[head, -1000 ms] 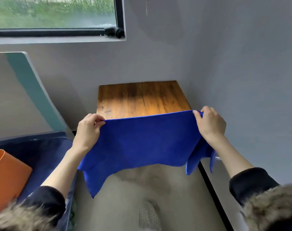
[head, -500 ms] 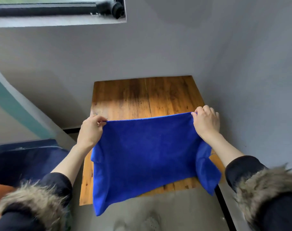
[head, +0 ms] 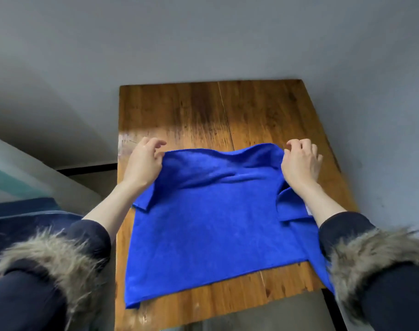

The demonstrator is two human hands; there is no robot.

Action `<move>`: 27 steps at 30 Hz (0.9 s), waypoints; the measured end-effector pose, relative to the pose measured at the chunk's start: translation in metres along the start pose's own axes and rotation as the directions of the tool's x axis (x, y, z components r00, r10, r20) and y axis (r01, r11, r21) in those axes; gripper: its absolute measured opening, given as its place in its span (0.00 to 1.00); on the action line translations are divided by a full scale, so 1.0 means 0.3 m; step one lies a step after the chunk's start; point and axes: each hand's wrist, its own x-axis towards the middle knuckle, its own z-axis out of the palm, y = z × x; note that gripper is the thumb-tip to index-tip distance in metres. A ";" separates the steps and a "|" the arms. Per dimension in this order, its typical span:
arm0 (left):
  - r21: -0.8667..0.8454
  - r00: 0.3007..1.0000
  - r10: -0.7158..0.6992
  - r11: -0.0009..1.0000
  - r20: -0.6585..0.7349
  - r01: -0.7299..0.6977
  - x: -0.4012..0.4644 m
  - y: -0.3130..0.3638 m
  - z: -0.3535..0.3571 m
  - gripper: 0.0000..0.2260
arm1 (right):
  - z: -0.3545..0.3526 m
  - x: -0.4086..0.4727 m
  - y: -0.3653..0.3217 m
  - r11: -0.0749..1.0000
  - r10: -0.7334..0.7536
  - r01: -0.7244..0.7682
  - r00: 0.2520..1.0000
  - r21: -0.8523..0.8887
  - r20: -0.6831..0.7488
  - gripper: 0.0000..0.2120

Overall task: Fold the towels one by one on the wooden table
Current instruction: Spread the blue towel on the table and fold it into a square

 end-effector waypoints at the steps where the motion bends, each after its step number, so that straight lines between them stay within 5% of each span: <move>1: 0.009 1.000 0.007 1.000 0.021 -0.007 -0.010 -0.024 0.013 0.12 | 0.028 -0.013 -0.018 1.000 -0.002 0.001 1.000 0.015 0.027 0.13; 11: 0.198 0.975 0.093 0.971 0.202 -0.134 -0.234 -0.241 0.090 0.20 | 0.326 -0.300 -0.317 0.933 -0.360 0.328 0.858 0.147 0.366 0.26; 20: 0.210 0.941 0.137 0.955 0.309 -0.208 -0.265 -0.352 0.042 0.23 | 0.444 -0.376 -0.331 0.917 -0.366 0.399 0.827 0.015 0.427 0.31; 22: 0.193 0.946 0.163 0.956 0.279 -0.222 -0.263 -0.369 0.034 0.16 | 0.449 -0.378 -0.332 0.918 -0.362 0.397 0.828 0.006 0.428 0.31; 24: 0.101 0.982 0.125 0.985 0.138 -0.139 -0.253 -0.375 0.024 0.06 | 0.448 -0.379 -0.339 0.921 -0.353 0.389 0.827 0.009 0.437 0.31; 27: -0.265 0.970 -0.244 0.936 -0.016 0.231 -0.198 -0.367 -0.006 0.05 | 0.440 -0.382 -0.344 0.928 -0.341 0.373 0.824 0.020 0.454 0.31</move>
